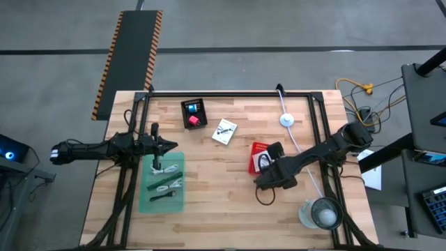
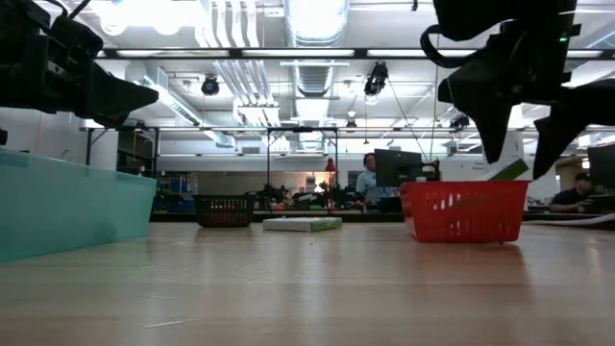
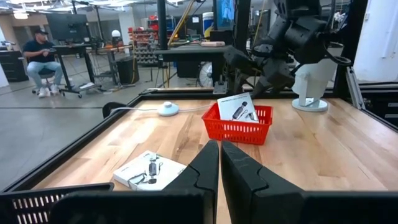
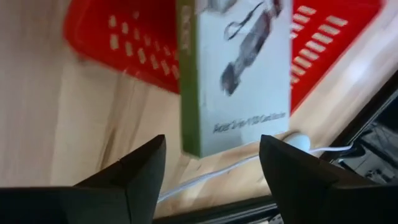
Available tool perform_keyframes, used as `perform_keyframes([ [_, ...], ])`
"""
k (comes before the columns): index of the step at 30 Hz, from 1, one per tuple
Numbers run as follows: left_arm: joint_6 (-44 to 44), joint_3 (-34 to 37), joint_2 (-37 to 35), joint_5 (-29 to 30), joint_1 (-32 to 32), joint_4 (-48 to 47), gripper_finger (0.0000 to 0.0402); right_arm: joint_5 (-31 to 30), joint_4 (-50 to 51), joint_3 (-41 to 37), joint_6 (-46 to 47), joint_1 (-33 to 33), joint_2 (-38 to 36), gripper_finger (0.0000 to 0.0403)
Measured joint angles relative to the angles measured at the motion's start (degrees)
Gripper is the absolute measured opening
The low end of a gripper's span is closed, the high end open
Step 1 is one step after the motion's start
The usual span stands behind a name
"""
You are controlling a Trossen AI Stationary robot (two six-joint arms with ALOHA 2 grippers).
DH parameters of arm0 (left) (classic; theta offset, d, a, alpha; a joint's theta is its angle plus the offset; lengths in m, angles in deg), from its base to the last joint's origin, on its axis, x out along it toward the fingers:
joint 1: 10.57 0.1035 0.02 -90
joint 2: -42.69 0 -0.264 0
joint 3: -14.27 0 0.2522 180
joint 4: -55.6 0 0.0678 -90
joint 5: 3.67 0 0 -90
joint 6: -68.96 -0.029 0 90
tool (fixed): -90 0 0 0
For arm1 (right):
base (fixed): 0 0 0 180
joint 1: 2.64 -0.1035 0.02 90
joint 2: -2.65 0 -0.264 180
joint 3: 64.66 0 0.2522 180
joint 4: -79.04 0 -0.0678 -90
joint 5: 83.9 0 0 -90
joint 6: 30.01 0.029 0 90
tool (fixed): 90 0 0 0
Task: Pick and place items into bin
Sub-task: Put the bottom white USB box into the orange bin
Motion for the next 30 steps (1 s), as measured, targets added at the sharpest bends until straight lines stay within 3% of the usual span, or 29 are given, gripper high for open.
perform_keyframes([
  [5, 0.0, 0.0, 0.0, 0.0, 0.0, 0.0, 0.0002, -3.9, -0.4, -0.1, 2.0, -0.1, 0.0, 0.0228],
  [18, 0.0, 0.0, 0.1, 0.0, 0.0, 0.0, 0.0002, -4.3, -3.1, -2.5, -0.3, -0.4, 0.0, 0.0194],
  [30, 0.0, 0.0, 0.1, 0.0, 0.0, 0.1, 0.0002, -6.0, -4.9, -2.5, -0.3, -0.4, 0.0, 0.0115],
])
